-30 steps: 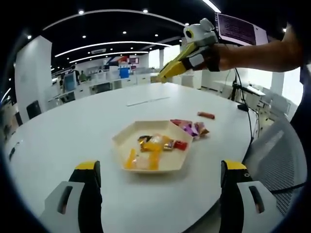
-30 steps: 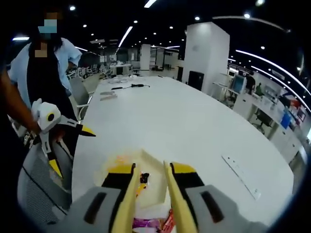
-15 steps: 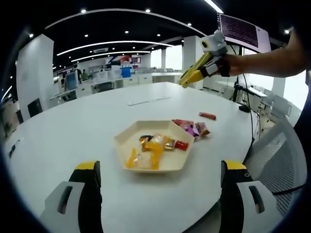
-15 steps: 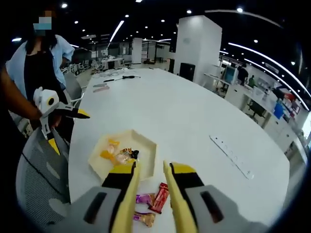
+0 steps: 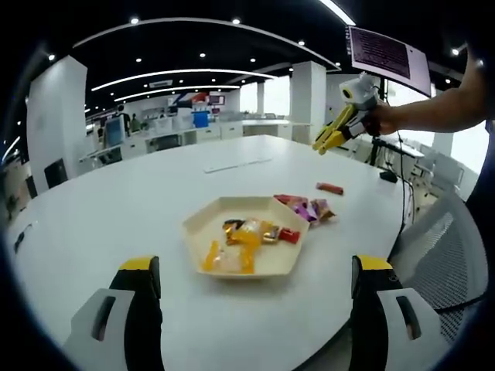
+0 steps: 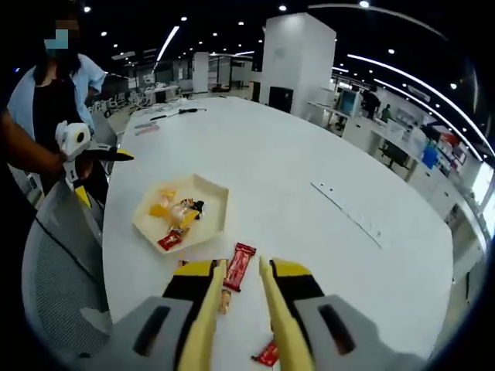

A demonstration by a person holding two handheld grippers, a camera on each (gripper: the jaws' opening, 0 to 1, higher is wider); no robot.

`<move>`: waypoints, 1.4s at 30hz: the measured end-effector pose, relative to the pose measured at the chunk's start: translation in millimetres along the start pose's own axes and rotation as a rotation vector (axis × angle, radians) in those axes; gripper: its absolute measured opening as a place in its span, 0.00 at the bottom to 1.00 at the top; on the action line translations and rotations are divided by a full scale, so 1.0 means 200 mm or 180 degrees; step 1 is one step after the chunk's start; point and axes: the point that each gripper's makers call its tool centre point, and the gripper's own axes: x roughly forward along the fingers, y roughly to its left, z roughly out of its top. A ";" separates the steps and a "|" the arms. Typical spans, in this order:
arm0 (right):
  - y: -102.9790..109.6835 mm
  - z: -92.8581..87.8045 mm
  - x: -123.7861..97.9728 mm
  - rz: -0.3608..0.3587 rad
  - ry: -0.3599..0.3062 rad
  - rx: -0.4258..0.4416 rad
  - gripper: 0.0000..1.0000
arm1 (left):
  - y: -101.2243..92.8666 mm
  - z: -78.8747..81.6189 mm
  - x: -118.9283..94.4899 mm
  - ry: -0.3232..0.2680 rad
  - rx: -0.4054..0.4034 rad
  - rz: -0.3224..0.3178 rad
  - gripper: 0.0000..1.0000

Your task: Place the target food into the container with the food tongs after gripping and lifting it, then release it inside without dropping or visibly crushing the food.

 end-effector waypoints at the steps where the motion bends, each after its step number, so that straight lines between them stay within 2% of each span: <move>1: -0.01 -0.01 0.00 -0.0002 0.0008 0.0000 0.26 | 0.00 0.00 0.00 0.0001 -0.0003 0.0006 1.00; 13: -0.15 -0.15 -0.04 -0.0170 0.0081 0.0084 0.27 | 0.03 -0.01 0.00 0.0020 -0.0046 0.0073 1.00; 21: -0.19 -0.26 -0.05 -0.0191 0.0159 0.0117 0.27 | 0.04 -0.01 0.00 0.0033 -0.0064 0.0104 1.00; 33: -0.25 -0.50 0.01 -0.0340 0.0324 0.0440 0.27 | 0.04 -0.03 0.00 0.0073 -0.0061 0.0118 1.00; 37: -0.28 -0.54 0.01 -0.0459 0.0347 0.0566 0.28 | 0.04 -0.03 0.00 0.0088 -0.0066 0.0115 1.00; 42: -0.30 -0.58 0.02 -0.0492 0.0353 0.0685 0.28 | 0.04 -0.03 0.00 0.0103 -0.0064 0.0109 1.00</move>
